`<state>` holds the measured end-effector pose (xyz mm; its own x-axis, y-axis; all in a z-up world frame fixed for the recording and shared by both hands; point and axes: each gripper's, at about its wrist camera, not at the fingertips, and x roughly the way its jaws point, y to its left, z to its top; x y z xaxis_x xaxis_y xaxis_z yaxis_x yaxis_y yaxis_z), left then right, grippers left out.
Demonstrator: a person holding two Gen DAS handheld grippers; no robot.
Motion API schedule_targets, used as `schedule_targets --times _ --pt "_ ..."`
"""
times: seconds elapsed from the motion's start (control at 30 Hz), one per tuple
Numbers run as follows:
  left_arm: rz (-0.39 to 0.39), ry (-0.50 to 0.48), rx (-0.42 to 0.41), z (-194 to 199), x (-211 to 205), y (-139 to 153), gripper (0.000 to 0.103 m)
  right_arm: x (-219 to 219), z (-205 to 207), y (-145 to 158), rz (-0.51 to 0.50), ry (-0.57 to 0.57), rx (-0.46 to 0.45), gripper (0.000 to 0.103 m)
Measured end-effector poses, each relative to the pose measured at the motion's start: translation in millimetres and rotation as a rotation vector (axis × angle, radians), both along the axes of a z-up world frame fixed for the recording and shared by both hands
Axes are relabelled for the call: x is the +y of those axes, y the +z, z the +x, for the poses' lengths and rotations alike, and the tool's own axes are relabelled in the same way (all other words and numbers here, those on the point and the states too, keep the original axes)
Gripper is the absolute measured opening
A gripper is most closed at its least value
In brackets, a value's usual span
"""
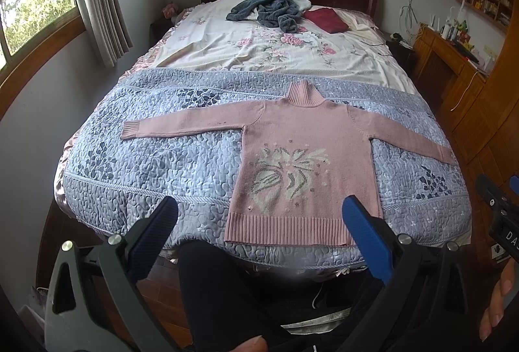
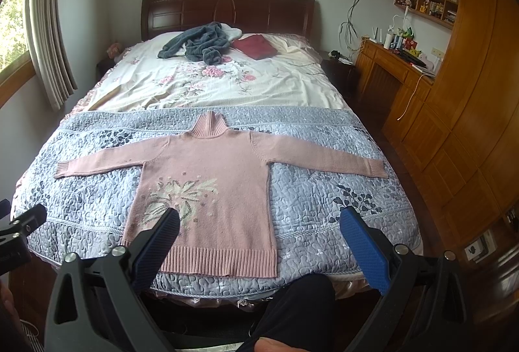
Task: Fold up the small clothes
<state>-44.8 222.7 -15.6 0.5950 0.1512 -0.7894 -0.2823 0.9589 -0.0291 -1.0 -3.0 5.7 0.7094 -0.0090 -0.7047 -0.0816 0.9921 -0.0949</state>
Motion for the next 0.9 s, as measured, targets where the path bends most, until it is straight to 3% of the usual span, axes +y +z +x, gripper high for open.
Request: schedule_targets --times 0.53,0.7,0.8,0.9 --pt "-0.008 0.0 0.009 17 5 -13 0.1 2 13 -17 -0.019 0.0 0.007 0.099" --pt "-0.01 -0.095 -0.12 44 14 -30 0.1 -21 35 -36 0.075 0.12 -0.12 0.099" --pt "0.01 -0.17 -0.13 73 14 -54 0.1 -41 77 -71 0.014 0.091 -0.039 0.099" --pt "-0.009 -0.155 -0.099 101 19 -80 0.1 -92 123 -110 0.106 0.006 0.048 0.087"
